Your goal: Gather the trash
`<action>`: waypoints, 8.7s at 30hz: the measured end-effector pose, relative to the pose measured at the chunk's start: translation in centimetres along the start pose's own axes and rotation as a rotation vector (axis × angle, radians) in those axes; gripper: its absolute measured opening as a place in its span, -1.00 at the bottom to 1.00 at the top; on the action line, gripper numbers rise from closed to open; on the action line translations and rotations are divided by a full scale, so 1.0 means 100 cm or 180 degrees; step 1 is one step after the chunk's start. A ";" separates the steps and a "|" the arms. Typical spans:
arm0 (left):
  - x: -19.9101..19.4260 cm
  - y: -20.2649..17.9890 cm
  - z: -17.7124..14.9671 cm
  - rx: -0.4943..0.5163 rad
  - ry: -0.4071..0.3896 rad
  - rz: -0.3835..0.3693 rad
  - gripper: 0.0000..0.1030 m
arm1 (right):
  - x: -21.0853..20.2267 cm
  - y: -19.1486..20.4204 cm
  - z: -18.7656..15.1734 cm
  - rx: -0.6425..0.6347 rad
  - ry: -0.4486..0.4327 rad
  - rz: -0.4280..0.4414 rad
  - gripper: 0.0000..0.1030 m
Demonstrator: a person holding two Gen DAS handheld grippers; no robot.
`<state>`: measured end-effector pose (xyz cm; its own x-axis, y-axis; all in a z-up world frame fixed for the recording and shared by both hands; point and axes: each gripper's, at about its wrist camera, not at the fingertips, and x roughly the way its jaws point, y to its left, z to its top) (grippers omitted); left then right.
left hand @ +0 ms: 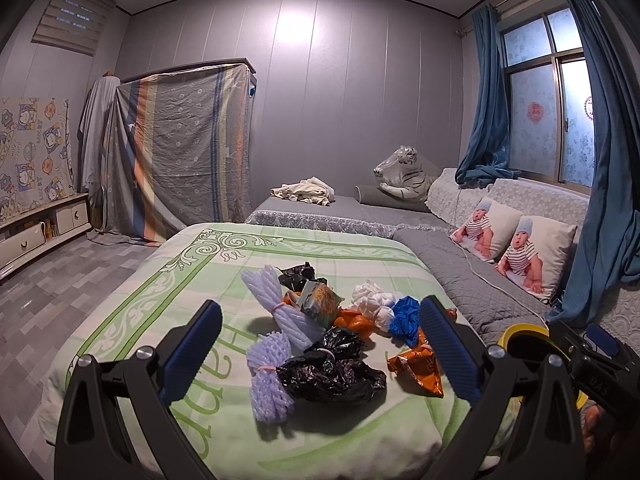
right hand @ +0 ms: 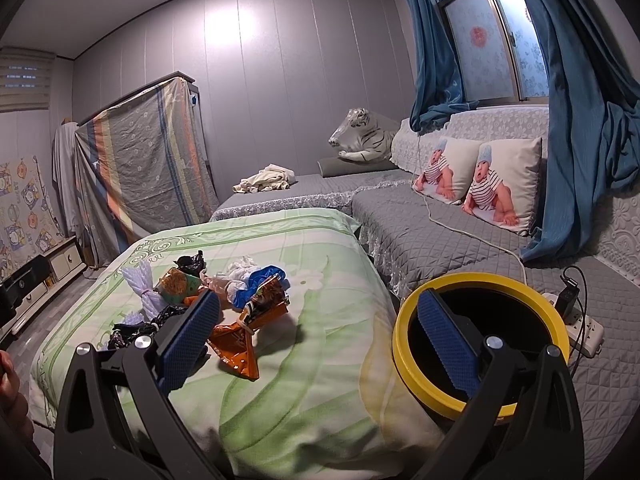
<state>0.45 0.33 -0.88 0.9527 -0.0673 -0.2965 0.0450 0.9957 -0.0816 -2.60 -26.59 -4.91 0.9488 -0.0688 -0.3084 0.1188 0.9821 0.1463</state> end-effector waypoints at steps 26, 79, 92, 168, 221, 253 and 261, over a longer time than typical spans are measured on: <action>-0.015 0.034 -0.004 -0.0087 -0.0375 -0.0120 0.85 | 0.041 -0.017 0.014 0.0341 0.0468 0.0815 0.84; 0.145 0.083 -0.084 0.0066 0.1513 -0.0007 0.41 | 0.206 0.056 -0.025 0.0231 0.1989 0.1203 0.32; 0.178 0.127 -0.076 -0.0609 0.1643 0.0089 -0.41 | 0.219 0.062 -0.029 0.0222 0.2108 0.1238 -0.03; 0.066 -0.179 0.029 0.0735 0.0379 -0.1756 -0.61 | 0.024 -0.181 0.054 0.1027 0.0255 0.0308 -0.50; 0.170 -0.307 -0.044 0.0770 0.1173 -0.2267 0.45 | 0.089 -0.289 0.015 0.1557 0.0691 -0.0662 -0.05; 0.116 -0.094 0.064 0.0122 0.0232 -0.0868 0.84 | 0.057 -0.129 0.101 0.0648 0.0071 0.0096 0.51; 0.087 -0.039 0.073 -0.0007 0.0044 -0.0617 0.84 | 0.069 -0.073 0.105 0.0352 0.0112 0.0318 0.55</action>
<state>10.73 -3.67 3.80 0.9220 -0.2588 -0.2881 0.2266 0.9638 -0.1405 6.20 -36.13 1.77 0.9469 0.0364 -0.3195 0.0577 0.9583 0.2800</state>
